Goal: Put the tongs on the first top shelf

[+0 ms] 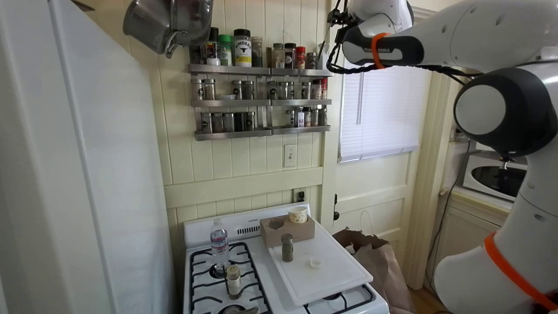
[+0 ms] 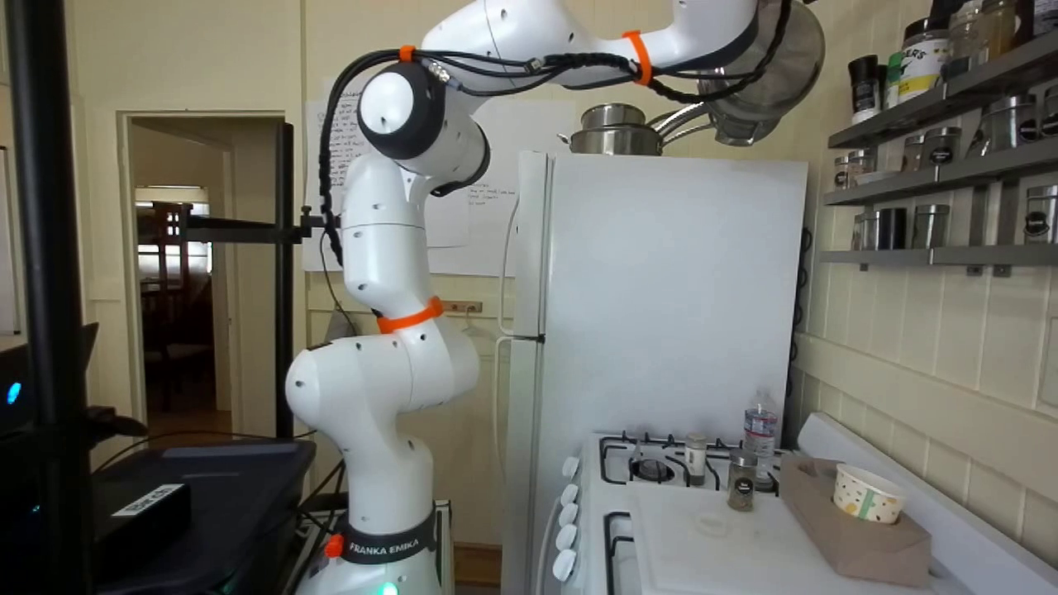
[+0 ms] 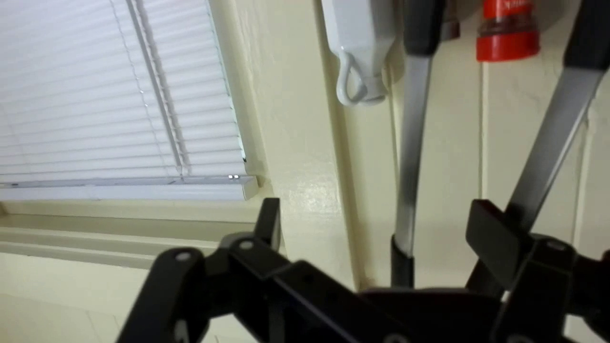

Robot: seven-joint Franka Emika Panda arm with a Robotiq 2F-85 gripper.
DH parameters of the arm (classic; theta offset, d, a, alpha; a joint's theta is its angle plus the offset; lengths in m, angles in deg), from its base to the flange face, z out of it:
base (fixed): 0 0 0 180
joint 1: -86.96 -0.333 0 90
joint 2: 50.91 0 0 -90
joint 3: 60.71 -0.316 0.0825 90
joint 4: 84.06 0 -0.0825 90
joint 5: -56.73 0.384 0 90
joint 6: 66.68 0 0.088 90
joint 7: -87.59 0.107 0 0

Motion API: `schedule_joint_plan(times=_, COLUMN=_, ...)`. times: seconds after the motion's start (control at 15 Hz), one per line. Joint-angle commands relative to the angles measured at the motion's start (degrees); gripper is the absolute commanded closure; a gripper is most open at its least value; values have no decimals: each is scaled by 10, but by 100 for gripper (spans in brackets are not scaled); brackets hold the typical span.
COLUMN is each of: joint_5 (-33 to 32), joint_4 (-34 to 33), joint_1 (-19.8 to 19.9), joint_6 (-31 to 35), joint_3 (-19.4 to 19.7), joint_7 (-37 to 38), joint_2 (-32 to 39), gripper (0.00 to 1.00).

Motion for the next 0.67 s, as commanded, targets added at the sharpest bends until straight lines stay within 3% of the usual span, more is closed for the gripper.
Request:
schedule_joint_plan(times=0.0, joint_5=-6, joint_4=36, joint_1=-95, joint_6=-96, joint_3=72, joint_7=-59, joint_2=-28, gripper=0)
schedule_joint_plan(times=0.6, joint_5=-5, joint_4=146, joint_1=-377, joint_6=-243, joint_3=235, joint_7=-232, joint_2=-56, gripper=0)
